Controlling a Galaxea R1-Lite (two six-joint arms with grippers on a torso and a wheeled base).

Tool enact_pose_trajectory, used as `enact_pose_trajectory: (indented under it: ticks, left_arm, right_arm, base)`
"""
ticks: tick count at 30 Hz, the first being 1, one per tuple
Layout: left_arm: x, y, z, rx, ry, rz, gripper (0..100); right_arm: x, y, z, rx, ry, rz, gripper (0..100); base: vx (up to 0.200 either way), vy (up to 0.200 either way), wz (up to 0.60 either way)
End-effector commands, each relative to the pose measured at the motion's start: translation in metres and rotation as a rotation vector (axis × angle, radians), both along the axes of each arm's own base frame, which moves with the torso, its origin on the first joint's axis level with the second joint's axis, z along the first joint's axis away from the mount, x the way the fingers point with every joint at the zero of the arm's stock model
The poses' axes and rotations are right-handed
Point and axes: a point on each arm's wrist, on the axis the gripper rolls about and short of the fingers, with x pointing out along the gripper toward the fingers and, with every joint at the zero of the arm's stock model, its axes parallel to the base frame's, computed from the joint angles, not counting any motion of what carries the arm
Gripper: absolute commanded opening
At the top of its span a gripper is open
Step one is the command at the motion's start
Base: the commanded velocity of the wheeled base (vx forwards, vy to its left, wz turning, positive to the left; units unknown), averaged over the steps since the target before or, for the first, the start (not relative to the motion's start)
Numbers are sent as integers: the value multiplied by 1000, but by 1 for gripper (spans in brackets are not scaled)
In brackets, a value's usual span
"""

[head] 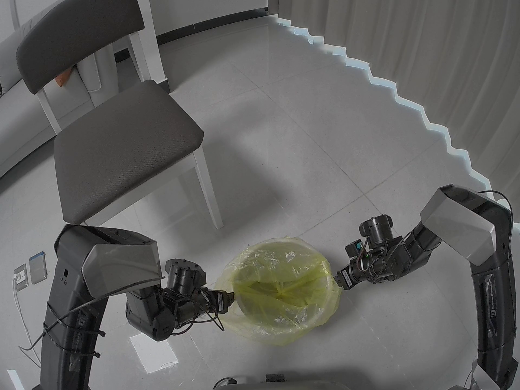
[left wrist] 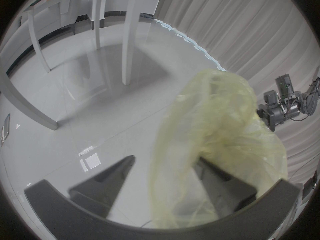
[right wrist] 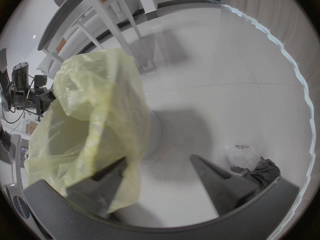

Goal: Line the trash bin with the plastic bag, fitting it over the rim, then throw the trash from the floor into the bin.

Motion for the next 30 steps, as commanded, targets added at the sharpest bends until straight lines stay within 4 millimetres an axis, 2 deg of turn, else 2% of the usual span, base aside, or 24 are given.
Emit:
enact_pose_trajectory:
  ticks: [1,7,12,20,30]
  left_arm:
    - [-2,1,-1,-2,4,-3,100]
    - [-7,9,3,-1,0,12,100]
    - [-14,16,3,-9,-18,22,100]
    - [-20,18,3,-9,-17,22,100]
    - [-22,20,1,-5,-9,23,100]
  right_arm:
    - [-3,-9,13,5,-17,-7,100]
    - [-13,-25,48,11,-69,-32,100]
    - [-25,-26,75,20,-112,-25,100]
    - [-32,-21,61,9,-66,-6,100]
    - [-37,-24,57,8,-64,-9,100]
  base:
    - [0,0,0]
    - [0,0,0]
    - [0,0,0]
    - [0,0,0]
    - [0,0,0]
